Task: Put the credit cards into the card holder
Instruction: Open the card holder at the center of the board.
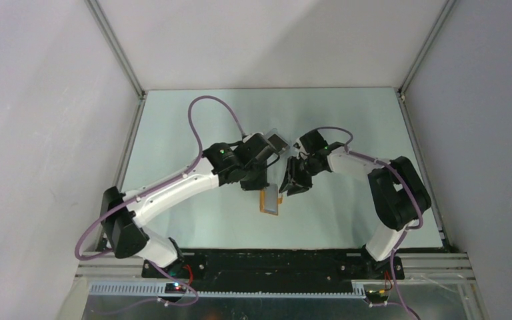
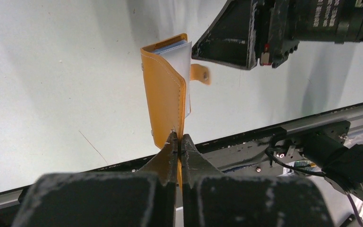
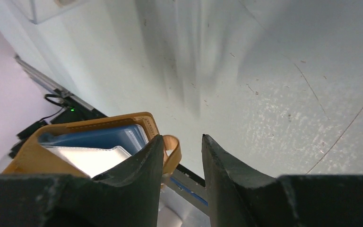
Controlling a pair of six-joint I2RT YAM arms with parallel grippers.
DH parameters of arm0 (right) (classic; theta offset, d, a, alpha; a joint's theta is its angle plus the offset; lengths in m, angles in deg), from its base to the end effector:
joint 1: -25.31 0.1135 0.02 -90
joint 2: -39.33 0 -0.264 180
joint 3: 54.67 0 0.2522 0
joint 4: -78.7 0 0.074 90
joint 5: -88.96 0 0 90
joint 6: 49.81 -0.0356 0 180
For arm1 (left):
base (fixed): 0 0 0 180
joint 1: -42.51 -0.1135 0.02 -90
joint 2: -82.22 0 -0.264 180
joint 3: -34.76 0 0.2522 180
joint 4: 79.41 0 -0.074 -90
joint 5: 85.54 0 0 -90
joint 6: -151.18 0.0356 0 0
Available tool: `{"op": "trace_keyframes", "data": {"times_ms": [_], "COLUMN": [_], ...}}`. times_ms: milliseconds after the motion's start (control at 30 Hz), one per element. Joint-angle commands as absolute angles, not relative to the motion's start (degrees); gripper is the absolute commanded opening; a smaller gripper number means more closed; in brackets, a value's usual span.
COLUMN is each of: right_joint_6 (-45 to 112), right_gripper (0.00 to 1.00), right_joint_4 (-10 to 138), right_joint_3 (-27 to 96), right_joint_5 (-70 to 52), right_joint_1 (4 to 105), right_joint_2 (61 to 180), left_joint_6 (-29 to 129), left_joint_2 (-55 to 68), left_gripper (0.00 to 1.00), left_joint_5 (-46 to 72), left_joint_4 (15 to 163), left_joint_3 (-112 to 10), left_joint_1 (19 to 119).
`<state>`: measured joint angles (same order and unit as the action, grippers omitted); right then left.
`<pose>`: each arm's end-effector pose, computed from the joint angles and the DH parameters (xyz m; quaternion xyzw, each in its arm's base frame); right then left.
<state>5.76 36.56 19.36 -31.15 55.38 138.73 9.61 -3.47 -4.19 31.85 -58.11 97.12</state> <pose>0.2776 0.1813 0.1691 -0.0146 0.9484 0.3159 0.0233 0.1795 -0.2434 0.3123 0.0071 0.9668 -0.1520 0.2056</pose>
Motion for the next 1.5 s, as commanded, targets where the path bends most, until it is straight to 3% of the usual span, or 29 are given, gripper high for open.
{"op": "trace_keyframes", "data": {"times_ms": [0, 133, 433, 767, 933, 1067, 1167, 1300, 1367, 1400, 1433, 1467], "right_joint_6": [4.68, 4.67, 8.36, 11.69, 10.69, 10.13, 10.16, 11.57, 12.43, 12.97, 13.50, 13.70], "right_gripper": [0.41, 0.40, 0.45, 0.43, 0.36, 0.22, 0.03, 0.00, 0.00, 0.00, 0.00, 0.00], "right_joint_4": [40.41, 40.75, 37.24, 33.33, 33.72, 35.61, 36.77, 37.62, 37.49, 37.36, 37.17, 36.86], "right_joint_3": [19.53, 19.37, 19.29, 18.40, 18.38, 18.37, 18.37, 18.34, 18.39, 18.36, 18.34, 18.33], "right_joint_5": [-37.36, -41.68, -40.06, -40.30, -37.14, -38.09, -38.82, -39.84, -40.51, -40.73, -41.33, -41.84], "right_joint_1": [53.47, 53.97, 56.74, 55.82, 55.50, 55.46, 55.33, 54.80, 53.97, 53.57, 52.73, 51.53], "right_joint_2": [136.08, 136.17, 132.99, 135.59, 135.41, 135.58, 134.95, 131.95, 129.76, 128.89, 126.72, 125.65], "left_joint_6": [8.99, 9.00, 9.23, 9.35, 9.42, 9.59, 9.60, 9.80, 10.15, 10.31, 10.74, 10.96], "left_joint_2": [0.95, 1.59, 1.46, 3.63, 3.79, 3.82, 3.98, 4.17, 4.29, 4.44, 4.53, 5.07], "left_gripper": [0.00, 0.00, 0.00, 0.00, 0.00, 0.00, 0.00, 0.00, 0.10, 0.35, 0.49, 0.72], "left_joint_5": [-4.22, -4.37, -4.20, -4.34, -3.92, -3.73, -3.77, -4.04, -4.37, -4.44, -4.60, -4.82], "left_joint_4": [33.21, 33.22, 33.25, 33.16, 33.21, 33.26, 33.23, 33.23, 33.22, 33.22, 33.22, 33.22], "left_joint_3": [-60.24, -60.65, -60.60, -61.11, -61.36, -61.43, -61.42, -60.63, -59.96, -59.69, -58.87, -58.26], "left_joint_1": [97.00, 96.92, 96.69, 96.17, 96.10, 96.04, 96.05, 95.92, 95.75, 95.50, 95.28, 94.75]}}
